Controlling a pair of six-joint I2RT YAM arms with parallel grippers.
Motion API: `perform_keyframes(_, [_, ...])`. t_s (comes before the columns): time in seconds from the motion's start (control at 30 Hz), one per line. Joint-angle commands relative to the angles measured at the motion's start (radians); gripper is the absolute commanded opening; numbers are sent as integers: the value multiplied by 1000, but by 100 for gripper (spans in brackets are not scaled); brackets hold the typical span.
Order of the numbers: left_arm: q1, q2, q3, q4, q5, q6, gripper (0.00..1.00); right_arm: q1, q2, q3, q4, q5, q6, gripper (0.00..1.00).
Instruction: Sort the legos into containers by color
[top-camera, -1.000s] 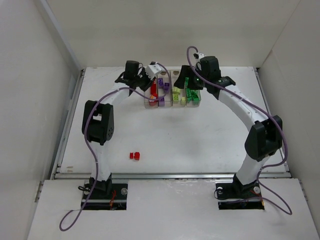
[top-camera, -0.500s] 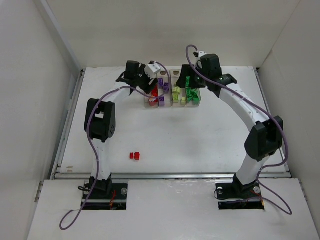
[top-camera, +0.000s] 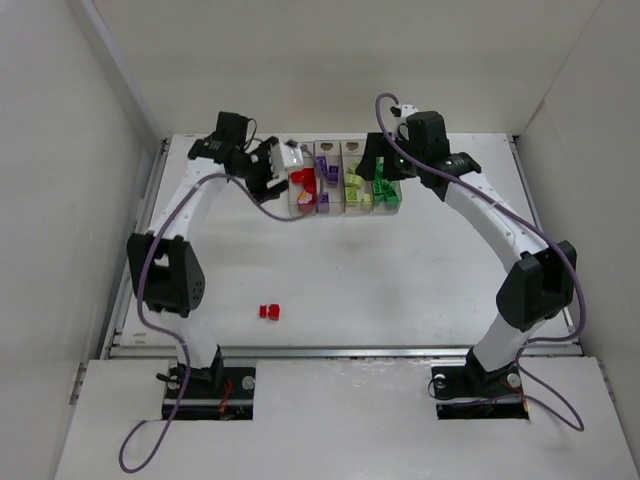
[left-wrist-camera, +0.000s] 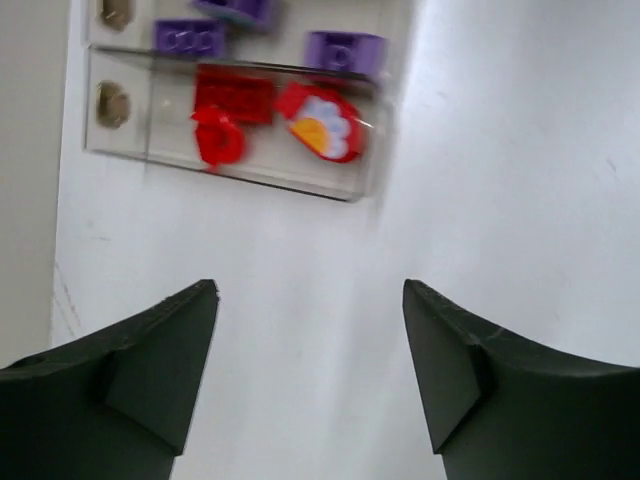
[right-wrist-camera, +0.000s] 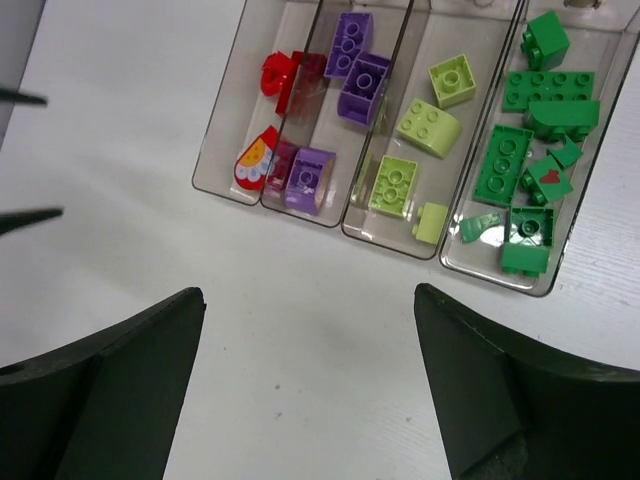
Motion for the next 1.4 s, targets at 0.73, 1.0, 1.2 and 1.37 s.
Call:
perform_keyframes(0.73, [-423,-377,-814,-191,-153,225,100,199,-142,-142,-34,152,-16,92])
perform_keyframes(1.0, [-458,-377,-910,45,-322,21,95,199,-151,-142,-54,163,-6,92])
perform_keyframes(1.2, [-458,-377,-940,56,-322,-11,59,199,-151,-122,-54,172,-6,92])
perform_keyframes(1.37, [-458,-377,-913,6,-296,14,20,199,-142,-113,-54,172,-6,92])
